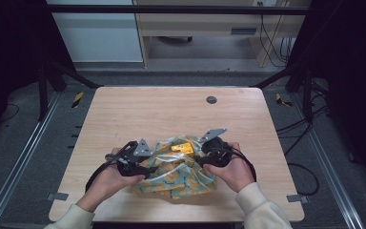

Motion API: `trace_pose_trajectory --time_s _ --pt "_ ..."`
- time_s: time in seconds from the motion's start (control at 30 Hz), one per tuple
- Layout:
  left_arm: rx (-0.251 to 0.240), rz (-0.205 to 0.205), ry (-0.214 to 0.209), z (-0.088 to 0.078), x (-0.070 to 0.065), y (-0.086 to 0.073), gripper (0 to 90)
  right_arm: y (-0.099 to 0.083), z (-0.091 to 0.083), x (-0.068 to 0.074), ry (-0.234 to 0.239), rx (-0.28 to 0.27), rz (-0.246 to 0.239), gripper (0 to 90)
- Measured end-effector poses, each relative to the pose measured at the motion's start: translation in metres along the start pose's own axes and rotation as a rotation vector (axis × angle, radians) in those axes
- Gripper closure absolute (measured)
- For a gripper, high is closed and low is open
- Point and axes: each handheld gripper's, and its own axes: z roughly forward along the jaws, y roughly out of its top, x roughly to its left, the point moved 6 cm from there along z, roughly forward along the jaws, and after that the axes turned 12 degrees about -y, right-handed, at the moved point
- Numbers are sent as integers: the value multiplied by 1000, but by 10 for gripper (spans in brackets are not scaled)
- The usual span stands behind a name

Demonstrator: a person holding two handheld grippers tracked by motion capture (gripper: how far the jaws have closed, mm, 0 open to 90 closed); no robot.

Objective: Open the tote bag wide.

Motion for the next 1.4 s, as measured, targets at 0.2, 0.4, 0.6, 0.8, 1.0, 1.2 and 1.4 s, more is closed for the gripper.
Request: trace_pose_trajectory --time_s 0.2,0.4,0.6,0.8,1.0,1.2,1.4 --pt "-21 31 -7 8 -6 16 642 0 3 0 12 6 -18 699" --pt "-39 32 -86 9 -27 19 859 3 2 -5 18 -15 5 840" --pt "37 56 -153 20 -50 2 887 4 0 -12 5 -42 49 875" --pt "105 36 -187 39 -57 -25 893 2 5 -25 -33 -44 84 893" --pt "137 45 -174 45 -56 -32 894 -1 15 -29 -55 -25 78 895" --pt "139 34 -180 47 -58 -38 895 -8 23 -40 -80 -9 110 898" --pt "144 32 -183 48 -58 -38 895 -18 29 -48 -107 25 117 897"
